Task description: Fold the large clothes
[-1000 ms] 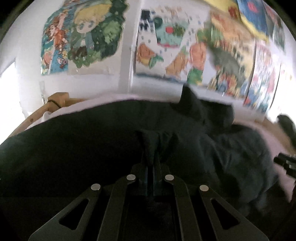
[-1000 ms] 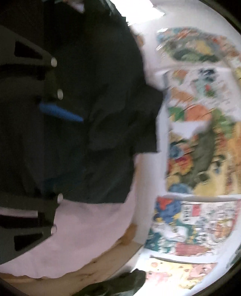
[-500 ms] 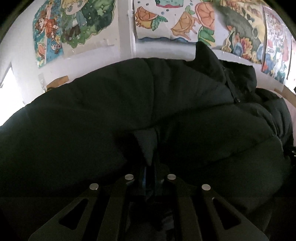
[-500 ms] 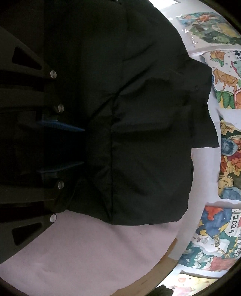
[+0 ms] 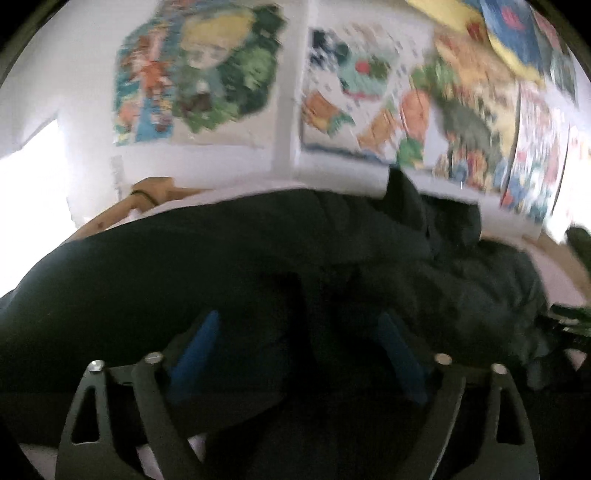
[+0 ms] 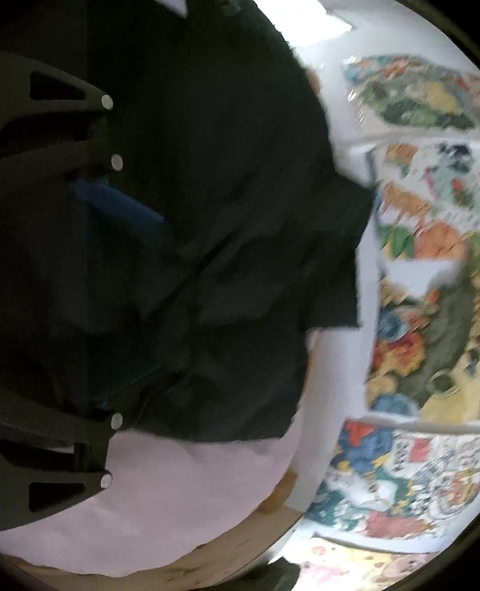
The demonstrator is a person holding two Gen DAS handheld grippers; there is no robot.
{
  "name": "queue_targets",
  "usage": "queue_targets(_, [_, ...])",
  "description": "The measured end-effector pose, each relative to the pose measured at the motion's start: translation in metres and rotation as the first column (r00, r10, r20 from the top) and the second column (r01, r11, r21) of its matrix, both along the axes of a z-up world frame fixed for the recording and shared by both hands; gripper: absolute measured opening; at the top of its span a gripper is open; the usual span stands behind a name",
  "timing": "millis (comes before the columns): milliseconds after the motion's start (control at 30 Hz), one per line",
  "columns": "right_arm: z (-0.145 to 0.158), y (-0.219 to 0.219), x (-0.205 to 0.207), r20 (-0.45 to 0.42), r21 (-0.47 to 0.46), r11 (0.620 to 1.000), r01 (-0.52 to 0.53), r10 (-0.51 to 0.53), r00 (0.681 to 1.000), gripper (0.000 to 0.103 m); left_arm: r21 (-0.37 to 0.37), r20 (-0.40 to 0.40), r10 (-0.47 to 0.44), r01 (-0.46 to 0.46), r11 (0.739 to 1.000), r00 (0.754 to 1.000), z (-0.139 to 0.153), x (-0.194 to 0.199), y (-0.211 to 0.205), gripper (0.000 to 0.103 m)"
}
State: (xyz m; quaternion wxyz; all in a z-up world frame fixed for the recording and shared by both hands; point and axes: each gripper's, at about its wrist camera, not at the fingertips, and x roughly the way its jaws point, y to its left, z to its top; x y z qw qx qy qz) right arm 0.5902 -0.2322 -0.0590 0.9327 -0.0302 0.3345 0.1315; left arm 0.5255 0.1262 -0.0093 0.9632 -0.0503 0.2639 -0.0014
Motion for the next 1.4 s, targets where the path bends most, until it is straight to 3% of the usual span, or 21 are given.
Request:
queue_targets(133, [0.023, 0.027, -0.015, 0.024, 0.081, 0.995, -0.063, 0.061, 0.998, 0.081, -0.120, 0.013, 0.086, -0.084, 0.989, 0.996, 0.014, -0.043, 0.033, 0.088])
queue_targets(333, [0.040, 0.088, -0.033, 0.064, 0.083, 0.982, -0.169, 0.164, 0.984, 0.081, -0.121, 0.095, 0.234, -0.222, 0.967, 0.968, 0.024, -0.122, 0.075, 0.095])
queue_targets(467, [0.048, 0.133, -0.043, 0.097, 0.013, 0.974, -0.225, 0.223, 0.970, 0.081, -0.164, 0.098, 0.339, -0.321, 0.933, 0.936, 0.022, -0.163, 0.112, 0.096])
queue_targets(633, [0.048, 0.196, -0.051, 0.066, -0.160, 0.935, -0.317, 0.331, 0.941, 0.081, -0.296, 0.036, 0.435, -0.406, 0.865, 0.900, 0.002, -0.197, 0.160, 0.097])
queue_targets(700, [0.044, 0.214, -0.048, 0.052, -0.198, 0.926, -0.323, 0.339, 0.939, 0.081, -0.379, 0.027, 0.465, -0.421, 0.824, 0.885, -0.014, -0.209, 0.179, 0.097])
queue_targets(733, [0.043, 0.220, -0.046, 0.050, -0.193, 0.927, -0.322, 0.337, 0.940, 0.081, -0.428, 0.016, 0.477, -0.425, 0.798, 0.879, -0.022, -0.213, 0.188, 0.097])
queue_targets(800, [0.040, 0.233, -0.037, 0.053, -0.150, 0.939, -0.308, 0.319, 0.946, 0.081, -0.483, 0.027, 0.484, -0.412, 0.772, 0.875, -0.027, -0.221, 0.201, 0.096])
queue_targets(933, [0.030, 0.253, -0.019, 0.060, -0.130, 0.953, -0.273, 0.282, 0.957, 0.081, -0.504, 0.048, 0.518, -0.427, 0.751, 0.854, -0.025, -0.227, 0.215, 0.097])
queue_targets(1067, [0.016, 0.265, -0.004, 0.062, -0.115, 0.964, -0.239, 0.247, 0.967, 0.081, -0.521, 0.018, 0.565, -0.474, 0.709, 0.825, -0.030, -0.227, 0.227, 0.096])
queue_targets(1200, [-0.006, 0.275, 0.006, 0.065, -0.131, 0.967, -0.220, 0.230, 0.971, 0.081, -0.515, 0.045, 0.584, -0.482, 0.709, 0.810, -0.032, -0.229, 0.228, 0.095])
queue_targets(1300, [-0.014, 0.276, 0.007, 0.089, -0.141, 0.965, -0.223, 0.236, 0.968, 0.085, -0.511, 0.059, 0.612, -0.503, 0.697, 0.789, -0.034, -0.231, 0.228, 0.085])
queue_targets(1400, [-0.025, 0.274, 0.013, 0.087, -0.131, 0.968, -0.212, 0.224, 0.971, 0.094, -0.523, 0.066, 0.644, -0.523, 0.673, 0.762, -0.037, -0.235, 0.232, 0.065])
